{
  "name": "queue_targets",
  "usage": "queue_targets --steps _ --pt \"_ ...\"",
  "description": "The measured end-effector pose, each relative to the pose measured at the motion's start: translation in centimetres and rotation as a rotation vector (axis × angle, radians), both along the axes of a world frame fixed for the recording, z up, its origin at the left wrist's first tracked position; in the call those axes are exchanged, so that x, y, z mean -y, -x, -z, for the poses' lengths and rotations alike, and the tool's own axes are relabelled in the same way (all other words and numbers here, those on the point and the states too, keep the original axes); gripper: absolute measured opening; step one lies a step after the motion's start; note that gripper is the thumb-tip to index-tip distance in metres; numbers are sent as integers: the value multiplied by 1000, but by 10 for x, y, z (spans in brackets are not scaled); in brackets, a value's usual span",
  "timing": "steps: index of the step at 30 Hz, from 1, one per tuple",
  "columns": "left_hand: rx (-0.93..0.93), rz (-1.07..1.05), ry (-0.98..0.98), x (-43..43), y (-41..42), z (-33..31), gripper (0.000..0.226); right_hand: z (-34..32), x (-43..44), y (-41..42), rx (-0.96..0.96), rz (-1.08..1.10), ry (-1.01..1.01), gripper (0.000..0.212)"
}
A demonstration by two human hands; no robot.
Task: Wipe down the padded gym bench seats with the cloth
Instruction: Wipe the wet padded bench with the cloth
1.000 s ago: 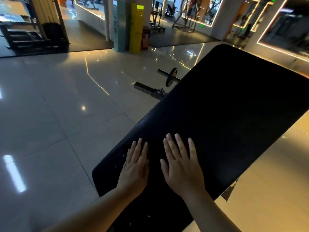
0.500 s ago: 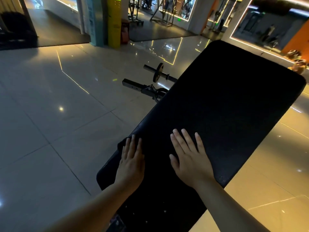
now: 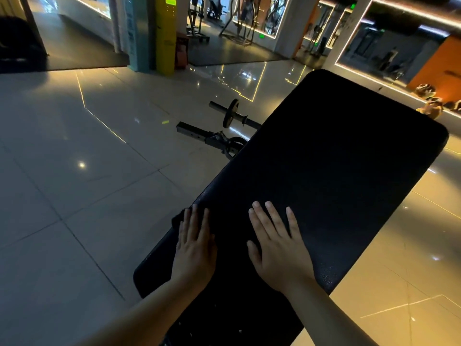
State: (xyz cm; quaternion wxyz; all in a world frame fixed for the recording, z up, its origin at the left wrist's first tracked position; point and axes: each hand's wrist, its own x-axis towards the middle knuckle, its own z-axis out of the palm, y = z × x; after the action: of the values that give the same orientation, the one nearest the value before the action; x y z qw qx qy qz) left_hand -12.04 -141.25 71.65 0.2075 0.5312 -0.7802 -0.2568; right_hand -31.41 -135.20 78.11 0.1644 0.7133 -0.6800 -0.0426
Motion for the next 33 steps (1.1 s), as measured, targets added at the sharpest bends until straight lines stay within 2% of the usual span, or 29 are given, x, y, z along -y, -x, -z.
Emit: queue_targets --steps 4,8,11,16,20,23,27,30,33 --pt "-98 -111 -40 34 32 -20 67 1 0 0 -3 -6 -11 66" --pt "-43 64 113 39 48 -36 62 0 0 1 -4 -7 -18 68" --pt "14 230 222 23 30 -22 60 0 0 1 6 -6 -22 67" --pt "5 24 66 18 17 -10 64 1 0 2 31 -16 -9 66" --pt "-33 -13 93 42 44 -32 63 2 0 3 19 -10 -17 67" --pt "-52 72 126 46 50 -45 60 2 -1 4 13 -15 -19 68" --pt "6 245 227 20 26 -23 60 2 -3 3 36 -20 -5 65" --pt "-56 108 99 24 13 -11 62 3 -2 1 52 -27 21 65" --pt "-108 -10 47 39 33 -25 63 4 -2 3 34 -23 18 65"
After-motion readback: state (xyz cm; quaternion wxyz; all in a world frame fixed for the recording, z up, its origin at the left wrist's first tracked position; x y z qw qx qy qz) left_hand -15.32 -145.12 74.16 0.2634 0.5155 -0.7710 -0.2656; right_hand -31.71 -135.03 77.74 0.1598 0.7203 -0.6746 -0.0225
